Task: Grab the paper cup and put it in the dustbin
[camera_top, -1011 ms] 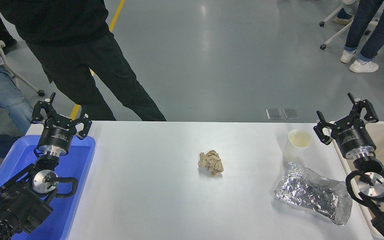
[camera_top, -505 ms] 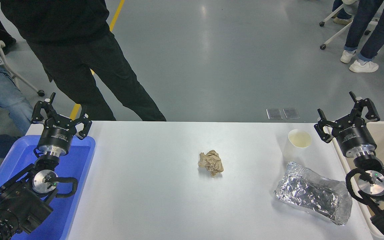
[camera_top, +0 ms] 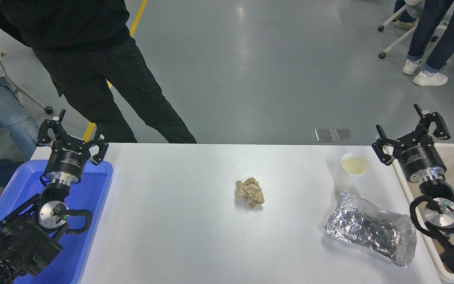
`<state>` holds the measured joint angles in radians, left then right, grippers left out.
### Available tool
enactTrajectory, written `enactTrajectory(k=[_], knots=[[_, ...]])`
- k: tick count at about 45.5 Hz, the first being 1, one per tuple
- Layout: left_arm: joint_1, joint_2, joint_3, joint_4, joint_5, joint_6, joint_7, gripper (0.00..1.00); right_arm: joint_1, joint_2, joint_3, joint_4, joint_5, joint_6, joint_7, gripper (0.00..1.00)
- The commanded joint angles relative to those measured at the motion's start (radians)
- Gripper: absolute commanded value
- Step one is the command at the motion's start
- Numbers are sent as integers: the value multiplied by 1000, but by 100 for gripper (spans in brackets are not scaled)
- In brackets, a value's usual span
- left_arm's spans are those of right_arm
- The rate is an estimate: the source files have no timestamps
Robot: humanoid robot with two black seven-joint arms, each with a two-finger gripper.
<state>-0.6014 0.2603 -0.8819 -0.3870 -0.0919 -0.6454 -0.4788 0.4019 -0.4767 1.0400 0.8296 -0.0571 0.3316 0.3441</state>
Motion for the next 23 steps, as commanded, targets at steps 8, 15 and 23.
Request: enactTrajectory(k=[8, 15, 23], knots=[[0, 1, 0, -1, 1, -2, 2, 98, 377, -342, -852, 34, 177, 18, 0, 100], [0, 1, 3, -1, 1, -2, 2, 98, 668, -365, -1317, 39, 181, 21, 0, 100], [0, 1, 3, -1, 1, -2, 2, 98, 1058, -336, -1885, 106, 183, 84, 0, 100]])
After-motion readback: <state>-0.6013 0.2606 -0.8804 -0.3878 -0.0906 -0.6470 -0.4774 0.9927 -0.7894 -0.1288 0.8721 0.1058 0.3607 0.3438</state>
